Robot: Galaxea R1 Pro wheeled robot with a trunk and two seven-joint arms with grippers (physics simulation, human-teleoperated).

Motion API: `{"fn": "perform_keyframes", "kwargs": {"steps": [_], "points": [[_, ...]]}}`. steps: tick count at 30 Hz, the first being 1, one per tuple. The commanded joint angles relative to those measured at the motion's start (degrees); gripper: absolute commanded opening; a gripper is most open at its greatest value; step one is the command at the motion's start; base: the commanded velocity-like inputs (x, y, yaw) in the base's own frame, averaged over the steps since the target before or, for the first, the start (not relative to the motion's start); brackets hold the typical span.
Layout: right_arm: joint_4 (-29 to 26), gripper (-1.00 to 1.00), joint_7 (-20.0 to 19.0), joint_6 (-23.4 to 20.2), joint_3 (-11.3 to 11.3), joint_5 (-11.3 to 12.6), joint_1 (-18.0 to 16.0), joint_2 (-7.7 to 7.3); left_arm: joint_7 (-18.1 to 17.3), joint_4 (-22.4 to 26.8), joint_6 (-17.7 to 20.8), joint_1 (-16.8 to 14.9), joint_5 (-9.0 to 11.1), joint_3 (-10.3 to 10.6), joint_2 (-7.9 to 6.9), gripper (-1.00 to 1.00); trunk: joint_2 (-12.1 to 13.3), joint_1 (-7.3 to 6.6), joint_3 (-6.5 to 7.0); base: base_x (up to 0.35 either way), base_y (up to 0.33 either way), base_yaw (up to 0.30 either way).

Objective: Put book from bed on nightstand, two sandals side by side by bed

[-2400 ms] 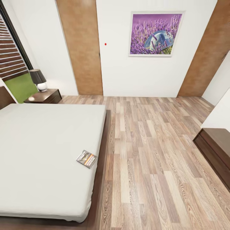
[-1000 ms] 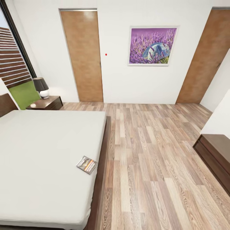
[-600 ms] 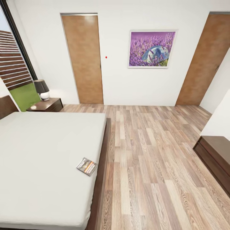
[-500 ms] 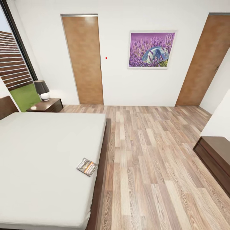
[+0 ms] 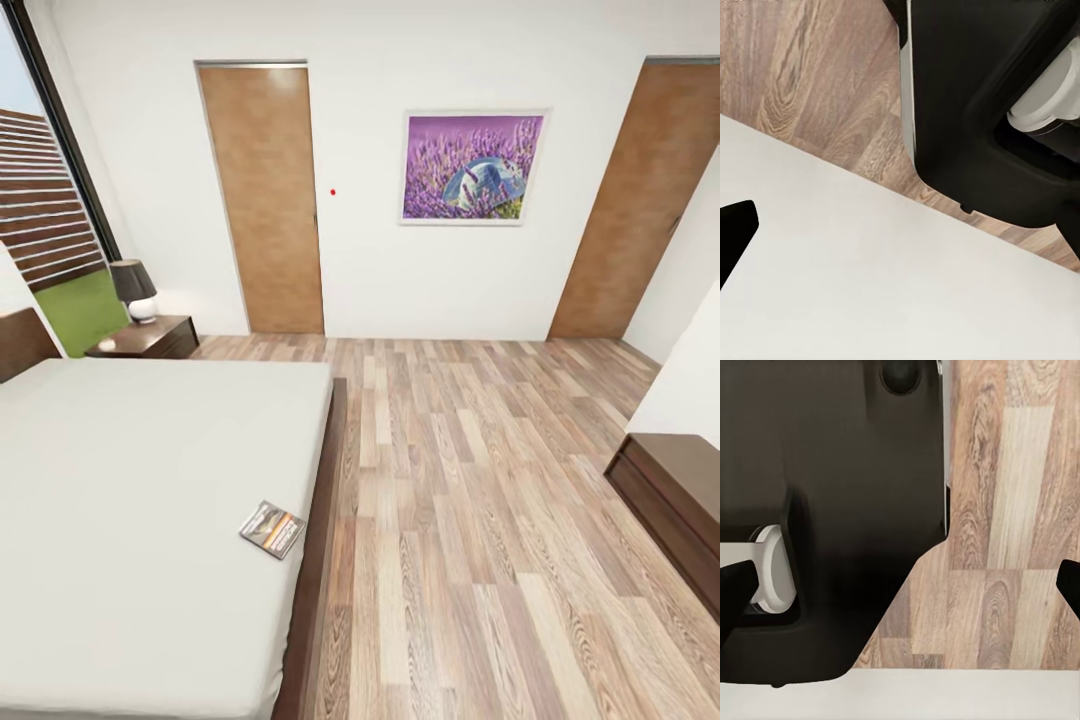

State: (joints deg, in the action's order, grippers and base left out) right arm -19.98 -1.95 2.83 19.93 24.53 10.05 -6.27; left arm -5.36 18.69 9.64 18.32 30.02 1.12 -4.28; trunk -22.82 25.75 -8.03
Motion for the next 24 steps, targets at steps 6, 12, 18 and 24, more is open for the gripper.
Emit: {"fn": "perform_keyframes", "kwargs": {"steps": [6,12,18,24], "points": [[-0.1,1.0,0.0,0.2,0.4,0.6,0.0,-0.06,0.0,0.2,0.4,0.0,0.5,0.1,-0.03,1.0,-0.1,0.04,0.47,0.0,0.0,0.0],[-0.1,1.0,-0.1,0.2,0.4,0.6,0.0,-0.06,0.0,0.2,0.4,0.0,0.5,0.1,-0.03,1.0,-0.1,0.04,1.03,0.0,0.0,0.0],[-0.1,1.0,-0.1,0.2,0.4,0.6,0.0,-0.06,0.0,0.2,0.4,0.0,0.5,0.1,-0.03,1.0,-0.1,0.04,1.59,0.0,0.0,0.0],[0.0,1.0,-0.1,0.2,0.4,0.6,0.0,-0.06,0.0,0.2,0.4,0.0,0.5,0.1,-0.03,1.0,-0.1,0.04,2.16,0.0,0.0,0.0]]}}
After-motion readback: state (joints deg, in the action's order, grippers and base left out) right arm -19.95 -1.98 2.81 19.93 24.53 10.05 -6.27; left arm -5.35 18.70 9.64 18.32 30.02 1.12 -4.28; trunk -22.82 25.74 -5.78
